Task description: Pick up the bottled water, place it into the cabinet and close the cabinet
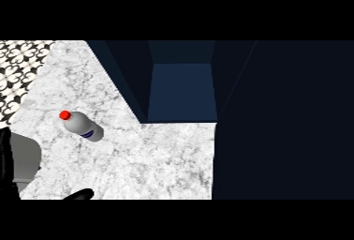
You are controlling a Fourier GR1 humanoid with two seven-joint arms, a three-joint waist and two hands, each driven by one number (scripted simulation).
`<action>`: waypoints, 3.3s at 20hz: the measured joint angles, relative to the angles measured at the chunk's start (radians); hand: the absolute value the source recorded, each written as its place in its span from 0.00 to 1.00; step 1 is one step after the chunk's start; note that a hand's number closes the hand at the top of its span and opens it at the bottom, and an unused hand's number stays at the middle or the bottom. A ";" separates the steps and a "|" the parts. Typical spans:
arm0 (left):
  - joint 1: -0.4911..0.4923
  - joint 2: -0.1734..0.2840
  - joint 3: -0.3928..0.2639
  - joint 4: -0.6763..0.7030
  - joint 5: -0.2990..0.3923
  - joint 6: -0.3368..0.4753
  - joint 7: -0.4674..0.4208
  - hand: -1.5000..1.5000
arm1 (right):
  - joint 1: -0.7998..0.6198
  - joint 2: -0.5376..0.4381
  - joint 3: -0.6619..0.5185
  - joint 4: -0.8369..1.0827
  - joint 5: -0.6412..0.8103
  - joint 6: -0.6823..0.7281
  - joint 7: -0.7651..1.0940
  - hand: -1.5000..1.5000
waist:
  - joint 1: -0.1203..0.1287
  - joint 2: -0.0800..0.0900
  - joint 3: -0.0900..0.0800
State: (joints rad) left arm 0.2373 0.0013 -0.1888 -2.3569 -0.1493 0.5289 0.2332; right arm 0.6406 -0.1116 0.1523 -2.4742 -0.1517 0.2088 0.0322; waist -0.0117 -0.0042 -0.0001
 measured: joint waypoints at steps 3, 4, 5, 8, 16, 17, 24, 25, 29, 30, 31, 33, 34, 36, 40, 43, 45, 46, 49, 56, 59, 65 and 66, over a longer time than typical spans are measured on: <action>0.005 0.012 0.039 0.008 0.039 -0.018 -0.010 0.00 | 0.048 -0.007 -0.007 -0.010 0.001 0.023 -0.032 0.00 | -0.001 0.000 0.000; -0.007 0.018 0.063 0.017 0.054 -0.023 -0.011 0.00 | 0.063 -0.005 0.001 -0.012 0.004 0.028 -0.041 0.00 | -0.002 0.000 0.000; -0.008 0.014 0.063 0.034 0.058 -0.019 -0.020 0.00 | 0.069 -0.002 0.002 -0.012 0.007 0.031 -0.051 0.00 | -0.001 0.000 0.000; -0.021 0.013 0.091 0.085 0.079 -0.019 -0.035 0.00 | 0.088 -0.005 -0.002 -0.017 0.012 0.040 -0.065 0.00 | -0.001 0.001 0.000; -0.006 0.004 0.178 0.232 0.230 -0.052 -0.151 0.00 | 0.179 -0.005 0.019 -0.028 0.028 0.074 -0.138 0.00 | -0.003 0.001 -0.001; -0.022 0.004 0.199 0.260 0.248 -0.056 -0.161 0.00 | 0.192 -0.010 0.012 -0.028 0.029 0.084 -0.152 0.00 | -0.004 0.001 -0.001; -0.065 0.022 0.310 0.498 0.342 -0.134 -0.295 0.00 | 0.277 -0.022 -0.008 -0.028 0.035 0.130 -0.235 0.00 | -0.009 0.002 -0.001; -0.079 0.023 0.320 0.540 0.350 -0.146 -0.313 0.00 | 0.291 -0.025 -0.015 -0.027 0.036 0.141 -0.251 0.00 | -0.011 0.002 -0.001; -0.104 0.017 0.356 0.694 0.384 -0.195 -0.416 0.00 | 0.333 -0.023 -0.018 -0.026 0.036 0.161 -0.286 0.00 | -0.012 0.002 -0.001; -0.120 0.016 0.367 0.738 0.393 -0.207 -0.437 0.00 | 0.341 -0.020 -0.006 -0.029 0.036 0.161 -0.287 0.00 | -0.012 0.003 -0.002; -0.133 0.020 0.377 0.776 0.399 -0.220 -0.456 0.00 | 0.349 -0.019 -0.001 -0.031 0.035 0.160 -0.287 0.00 | -0.012 0.004 -0.002; -0.158 0.017 0.391 0.844 0.409 -0.236 -0.494 0.00 | 0.354 -0.014 0.002 -0.030 0.038 0.161 -0.296 0.00 | -0.010 0.004 -0.002; -0.178 0.022 0.404 0.885 0.417 -0.245 -0.510 0.00 | 0.366 -0.016 -0.003 -0.029 0.039 0.168 -0.308 0.00 | -0.011 0.004 -0.002; -0.195 0.026 0.423 0.947 0.431 -0.267 -0.545 0.00 | 0.392 -0.019 -0.015 -0.029 0.039 0.181 -0.332 0.00 | -0.011 0.003 -0.002; -0.245 0.036 0.464 1.082 0.453 -0.301 -0.625 0.00 | 0.430 -0.017 -0.013 -0.031 0.041 0.195 -0.362 0.00 | -0.012 0.004 -0.002; -0.297 0.041 0.491 1.193 0.464 -0.320 -0.687 0.00 | 0.435 -0.022 -0.041 -0.027 0.041 0.204 -0.380 0.00 | -0.011 0.005 -0.002; -0.334 0.052 0.513 1.278 0.468 -0.334 -0.731 0.00 | 0.452 -0.025 -0.049 -0.026 0.041 0.218 -0.400 0.00 | -0.015 0.005 -0.002; -0.348 0.053 0.520 1.312 0.469 -0.337 -0.753 0.00 | 0.450 -0.023 -0.049 -0.027 0.041 0.217 -0.398 0.00 | -0.013 0.006 -0.002; -0.385 0.083 0.554 1.402 0.482 -0.358 -0.792 0.00 | 0.465 -0.026 -0.074 -0.025 0.039 0.231 -0.423 0.00 | -0.013 0.006 -0.002; -0.472 0.122 0.612 1.621 0.509 -0.427 -0.909 0.00 | 0.499 -0.027 -0.106 -0.024 0.035 0.255 -0.453 0.00 | -0.013 0.007 -0.002; -0.518 0.128 0.633 1.696 0.531 -0.471 -0.952 0.00 | 0.508 -0.021 -0.109 -0.021 0.036 0.267 -0.472 0.00 | -0.016 0.007 -0.002; -0.570 0.145 0.656 1.805 0.571 -0.602 -1.010 0.00 | 0.537 -0.005 -0.096 -0.019 0.043 0.285 -0.502 0.00 | -0.016 0.008 -0.003; -0.581 0.149 0.661 1.823 0.577 -0.621 -1.018 0.00 | 0.531 -0.005 -0.098 -0.017 0.044 0.286 -0.500 0.00 | -0.015 0.008 -0.003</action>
State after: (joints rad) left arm -0.3438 0.1501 0.4723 -0.5340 0.4276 -0.0919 -0.7851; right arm 1.1720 -0.1170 0.0538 -2.4915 -0.1073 0.4944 -0.4680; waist -0.0265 0.0037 -0.0029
